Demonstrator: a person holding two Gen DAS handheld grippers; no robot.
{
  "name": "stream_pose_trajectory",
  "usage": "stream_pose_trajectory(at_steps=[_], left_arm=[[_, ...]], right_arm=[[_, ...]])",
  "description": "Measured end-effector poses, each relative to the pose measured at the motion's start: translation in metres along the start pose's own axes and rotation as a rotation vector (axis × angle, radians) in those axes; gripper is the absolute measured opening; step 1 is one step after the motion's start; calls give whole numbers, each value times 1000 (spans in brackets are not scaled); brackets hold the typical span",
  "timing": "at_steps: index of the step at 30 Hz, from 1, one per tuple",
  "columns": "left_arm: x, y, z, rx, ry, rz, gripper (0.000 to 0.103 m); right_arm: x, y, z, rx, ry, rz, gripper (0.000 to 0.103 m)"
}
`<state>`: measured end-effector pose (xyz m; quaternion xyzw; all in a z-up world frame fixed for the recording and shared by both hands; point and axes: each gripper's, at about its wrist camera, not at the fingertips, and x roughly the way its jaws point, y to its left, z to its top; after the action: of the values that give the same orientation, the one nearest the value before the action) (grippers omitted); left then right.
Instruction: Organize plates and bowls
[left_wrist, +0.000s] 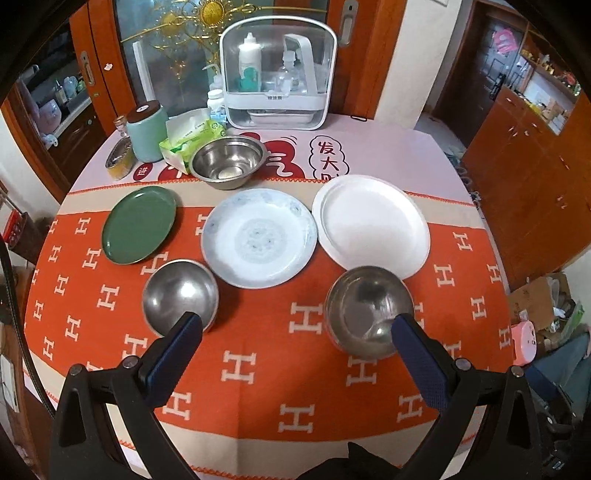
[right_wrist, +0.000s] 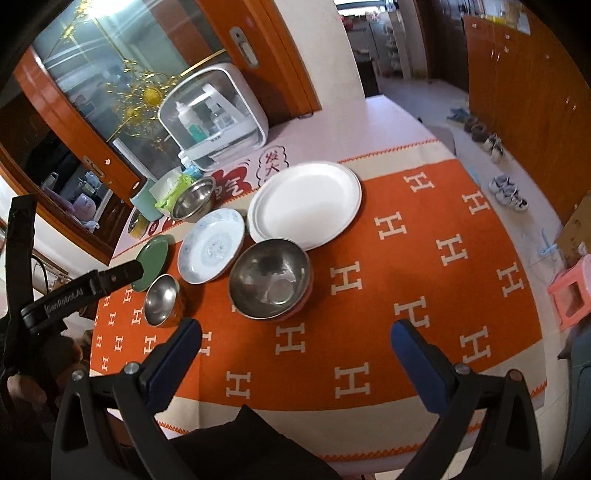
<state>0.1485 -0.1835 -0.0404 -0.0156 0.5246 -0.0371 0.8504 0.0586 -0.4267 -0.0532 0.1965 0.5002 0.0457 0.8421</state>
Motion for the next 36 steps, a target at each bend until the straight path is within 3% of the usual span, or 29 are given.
stream_pose_trajectory(at_steps=[14,26,36], left_arm=[[87,-26,46,-65,172,-18,101],[158,-19,63,-168,321,-115,101],[206,-17,69,-200,331,-201,101]], right_arm=[[47,-71,74,59,19,-17,103],[108,-92,117,-26,-25,-8,103],[158,-94,122,-118,-91,15,102]])
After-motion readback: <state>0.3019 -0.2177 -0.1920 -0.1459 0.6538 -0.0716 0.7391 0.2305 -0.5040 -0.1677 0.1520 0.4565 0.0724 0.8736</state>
